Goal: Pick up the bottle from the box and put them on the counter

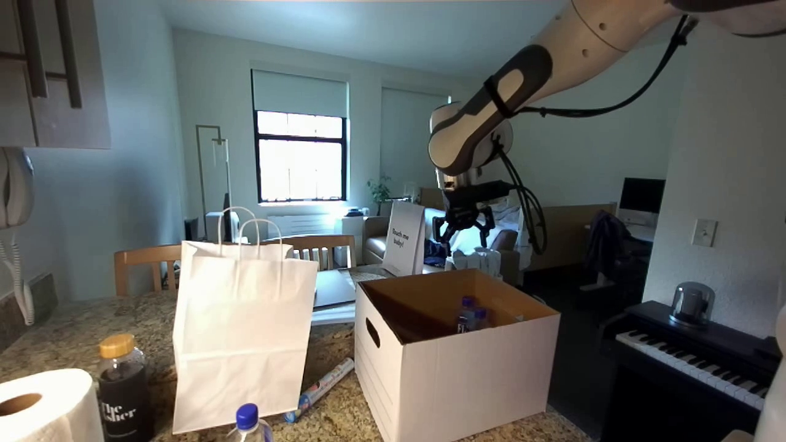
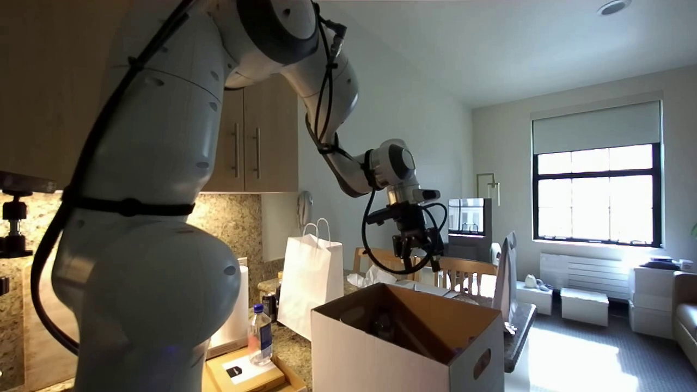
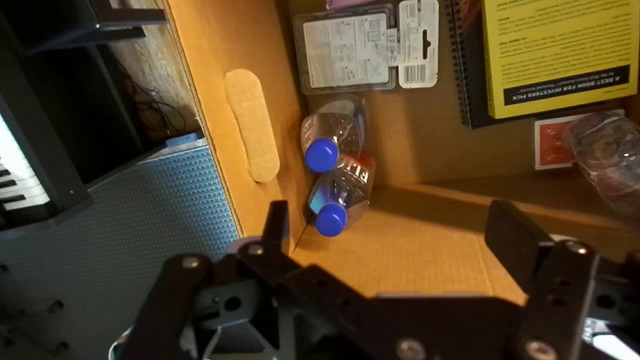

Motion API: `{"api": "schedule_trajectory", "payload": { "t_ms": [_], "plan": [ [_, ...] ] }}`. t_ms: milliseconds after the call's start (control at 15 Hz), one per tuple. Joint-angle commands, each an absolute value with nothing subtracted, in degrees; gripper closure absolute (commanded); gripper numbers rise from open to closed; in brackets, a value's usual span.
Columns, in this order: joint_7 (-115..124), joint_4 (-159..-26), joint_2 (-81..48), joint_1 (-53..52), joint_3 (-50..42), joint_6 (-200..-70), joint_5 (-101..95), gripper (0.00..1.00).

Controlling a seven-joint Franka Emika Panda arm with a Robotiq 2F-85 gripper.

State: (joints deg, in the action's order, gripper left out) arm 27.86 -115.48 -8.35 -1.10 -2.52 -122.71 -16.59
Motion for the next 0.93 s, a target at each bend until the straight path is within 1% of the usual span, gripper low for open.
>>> {"api": "schedule_trajectory", "payload": {
  "t_ms": [0,333,533,867],
  "plan": [
    [32.14,-114.30,-9.87,-0.53,-3.26,-120.60,-11.40,0.00],
    [37.49,-116.03,-10.02,0.54,-5.20,-122.79,-2.39,0.00],
    [44.86,-117.11,-10.49,0.25,-6.13,-124.19,-0.77,0.00],
    [53.72,-121.81,-9.36,0.38,-5.52,-126.37,6.89,0.00]
  ]
}}
